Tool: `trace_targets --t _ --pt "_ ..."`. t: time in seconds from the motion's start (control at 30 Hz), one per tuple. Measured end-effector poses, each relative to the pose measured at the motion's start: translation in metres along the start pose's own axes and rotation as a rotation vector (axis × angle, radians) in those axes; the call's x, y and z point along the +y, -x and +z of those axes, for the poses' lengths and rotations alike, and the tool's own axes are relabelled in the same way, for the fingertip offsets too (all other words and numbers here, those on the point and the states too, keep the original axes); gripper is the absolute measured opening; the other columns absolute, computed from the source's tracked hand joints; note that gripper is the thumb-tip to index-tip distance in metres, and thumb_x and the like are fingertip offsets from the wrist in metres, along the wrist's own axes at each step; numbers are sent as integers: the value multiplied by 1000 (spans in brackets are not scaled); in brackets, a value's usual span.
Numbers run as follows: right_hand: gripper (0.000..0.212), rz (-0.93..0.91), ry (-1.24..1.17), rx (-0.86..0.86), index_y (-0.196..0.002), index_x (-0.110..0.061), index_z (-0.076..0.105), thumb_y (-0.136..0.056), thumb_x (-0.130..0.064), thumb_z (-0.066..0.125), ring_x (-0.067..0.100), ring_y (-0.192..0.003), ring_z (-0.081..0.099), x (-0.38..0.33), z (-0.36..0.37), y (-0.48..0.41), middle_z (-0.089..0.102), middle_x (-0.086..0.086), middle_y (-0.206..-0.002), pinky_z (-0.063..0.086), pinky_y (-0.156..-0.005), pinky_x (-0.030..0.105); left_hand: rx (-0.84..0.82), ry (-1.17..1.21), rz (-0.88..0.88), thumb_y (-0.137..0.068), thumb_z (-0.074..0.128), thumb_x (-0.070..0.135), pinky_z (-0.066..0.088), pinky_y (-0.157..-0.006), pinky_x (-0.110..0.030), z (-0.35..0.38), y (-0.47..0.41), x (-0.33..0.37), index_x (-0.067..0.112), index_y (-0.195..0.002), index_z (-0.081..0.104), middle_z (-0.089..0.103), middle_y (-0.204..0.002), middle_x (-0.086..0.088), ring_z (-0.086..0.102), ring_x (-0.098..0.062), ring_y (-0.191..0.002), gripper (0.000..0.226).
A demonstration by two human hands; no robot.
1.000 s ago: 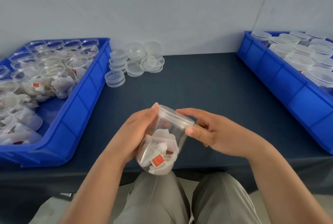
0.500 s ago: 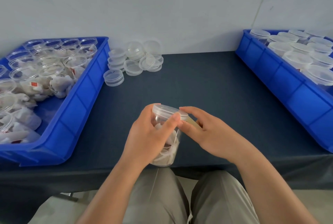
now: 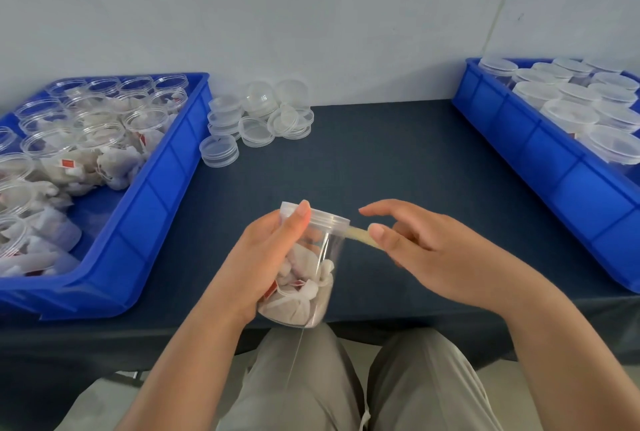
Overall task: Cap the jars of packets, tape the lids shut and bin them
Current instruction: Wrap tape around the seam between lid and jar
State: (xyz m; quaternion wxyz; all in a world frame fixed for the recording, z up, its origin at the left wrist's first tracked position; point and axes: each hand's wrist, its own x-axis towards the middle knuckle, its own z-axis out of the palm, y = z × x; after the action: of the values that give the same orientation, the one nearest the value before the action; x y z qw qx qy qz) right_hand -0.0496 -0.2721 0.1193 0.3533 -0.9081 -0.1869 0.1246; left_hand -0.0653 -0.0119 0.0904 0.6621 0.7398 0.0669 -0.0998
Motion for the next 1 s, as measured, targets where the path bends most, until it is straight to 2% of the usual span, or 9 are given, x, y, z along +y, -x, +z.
trace_targets --t 0.13,0.27,0.4,0.53,0.67,0.8,0.9,0.97,1.0 --pt "45 -8 53 -7 -134 -62 47 -94 -80 35 5 -76 65 6 -7 -3 70 -14 -94 48 -64 17 -88 308 -140 -68 80 84 64 -77 -42 -11 -2 -4 17 -107 82 75 -107 -22 76 -36 -92 78" --pt "49 -20 34 -14 -133 -61 49 -90 -82 38 5 -73 64 8 -9 -7 70 -13 -91 47 -66 13 -204 485 -178 -75 80 78 59 -91 -49 -19 -8 -9 7 -129 74 73 -122 -22 74 -35 -101 90" --pt "55 -26 4 1 -134 -58 50 -87 -84 41 1 -66 61 6 -6 -11 69 -17 -87 45 -63 10 -394 603 -160 -86 72 75 57 -91 -47 -17 -10 -11 3 -146 60 70 -123 -20 70 -34 -105 95" --pt "58 -22 -16 -26 -134 -61 48 -84 -88 38 2 -71 62 3 -1 -15 68 -15 -90 46 -60 15 -497 639 -81 -91 65 72 62 -90 -40 -9 -7 -8 12 -122 79 77 -114 -13 76 -28 -101 70" --pt "58 -32 -41 -54 -136 -61 47 -85 -88 38 5 -76 64 3 5 -16 68 -11 -90 46 -64 18 -493 690 -100 -76 79 75 60 -85 -42 -1 -7 -10 8 -113 80 74 -108 -19 75 -32 -94 76" --pt "58 -60 -10 -81 -139 -65 42 -87 -87 38 4 -81 63 7 7 -15 66 -17 -95 47 -66 16 -554 651 -100 -82 71 79 59 -89 -44 -1 -6 -13 4 -128 74 74 -120 -20 74 -33 -101 87" --pt "56 -94 -11 -123 -141 -69 40 -88 -87 39 5 -81 62 7 5 -13 64 -17 -96 47 -69 14 -510 532 -85 -91 58 81 48 -105 -53 -6 -11 -19 5 -146 61 65 -140 -19 61 -45 -123 94" --pt "53 -125 -21 -133 -142 -71 40 -90 -84 42 6 -79 60 7 4 -11 63 -13 -96 47 -72 15 -543 469 -21 -99 45 78 49 -110 -44 -10 -11 -16 10 -150 58 62 -148 -10 60 -33 -131 86" --pt "54 -135 -27 -130 -143 -72 39 -91 -84 42 6 -80 60 7 5 -10 62 -12 -97 47 -73 15 -532 437 -16 -96 47 81 55 -100 -38 -9 -11 -12 13 -147 62 68 -138 -8 68 -26 -118 86"
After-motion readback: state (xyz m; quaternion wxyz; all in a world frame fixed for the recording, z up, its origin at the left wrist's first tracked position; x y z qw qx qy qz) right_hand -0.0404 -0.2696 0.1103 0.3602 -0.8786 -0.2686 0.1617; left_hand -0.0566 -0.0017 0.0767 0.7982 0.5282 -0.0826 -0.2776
